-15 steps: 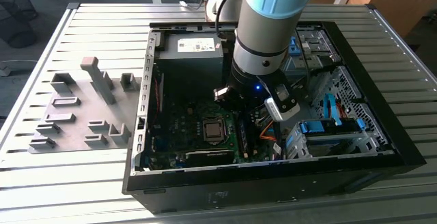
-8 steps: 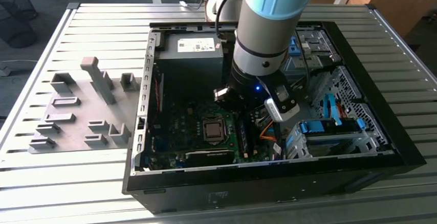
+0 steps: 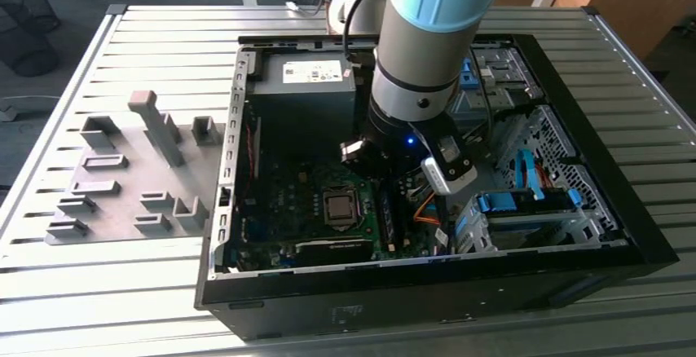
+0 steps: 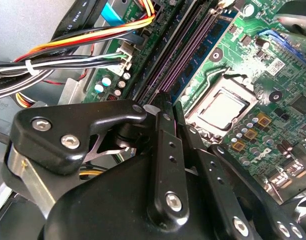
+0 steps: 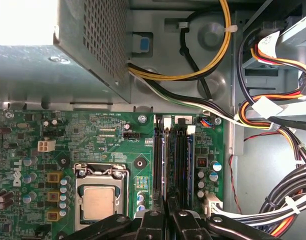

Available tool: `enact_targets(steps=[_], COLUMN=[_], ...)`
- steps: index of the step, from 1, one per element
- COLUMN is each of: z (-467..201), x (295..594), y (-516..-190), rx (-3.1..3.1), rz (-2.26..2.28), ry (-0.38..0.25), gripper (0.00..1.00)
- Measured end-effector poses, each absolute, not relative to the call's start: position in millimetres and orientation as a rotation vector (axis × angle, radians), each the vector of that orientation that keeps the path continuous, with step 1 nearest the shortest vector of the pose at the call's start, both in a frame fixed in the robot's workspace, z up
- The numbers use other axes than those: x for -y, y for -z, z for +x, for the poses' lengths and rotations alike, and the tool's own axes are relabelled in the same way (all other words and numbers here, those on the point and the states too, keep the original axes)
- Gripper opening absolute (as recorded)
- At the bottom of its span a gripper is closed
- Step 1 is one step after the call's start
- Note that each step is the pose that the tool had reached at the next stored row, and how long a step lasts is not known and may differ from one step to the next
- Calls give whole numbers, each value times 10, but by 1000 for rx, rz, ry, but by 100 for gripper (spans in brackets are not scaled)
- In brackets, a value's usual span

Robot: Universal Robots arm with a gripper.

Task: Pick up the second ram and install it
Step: 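Insert the second ram into the second slot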

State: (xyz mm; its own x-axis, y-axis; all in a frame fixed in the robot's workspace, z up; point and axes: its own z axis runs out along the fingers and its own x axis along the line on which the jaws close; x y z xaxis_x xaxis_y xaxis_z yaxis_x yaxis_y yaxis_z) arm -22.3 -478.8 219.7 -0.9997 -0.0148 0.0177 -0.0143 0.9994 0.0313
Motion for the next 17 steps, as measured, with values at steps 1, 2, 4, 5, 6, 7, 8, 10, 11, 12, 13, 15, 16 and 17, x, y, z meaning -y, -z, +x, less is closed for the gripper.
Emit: enact_targets(steps=[1,2,4,5,6,7,8,10,11,12,13,15,16,17], z=[-224,-224,-224,-223,-221,-219,-217,-212,-211,-210,-208,-206,-205,-204], x=[4788,4788,4792,4793,4793,4794,4794,4794,4794,4794,4793,4794,4794,4794], y=[-2197,-2196,-2195,-2193,-2190,-2187,-2184,-2176,-2172,-2166,-2160,-2153,-2150,-2149], rx=[3123,3123,3123,3123,3123,3123,3123,3123,3123,3123,3123,3123,3123,3123], rz=[23,23,23,23,23,22,21,14,10,8,5,0,-2,-4], ry=[49,50,53,54,55,55,55,55,55,55,55,55,55,55], gripper=[14,14,14,14,14,14,14,14,14,14,14,14,14,14])
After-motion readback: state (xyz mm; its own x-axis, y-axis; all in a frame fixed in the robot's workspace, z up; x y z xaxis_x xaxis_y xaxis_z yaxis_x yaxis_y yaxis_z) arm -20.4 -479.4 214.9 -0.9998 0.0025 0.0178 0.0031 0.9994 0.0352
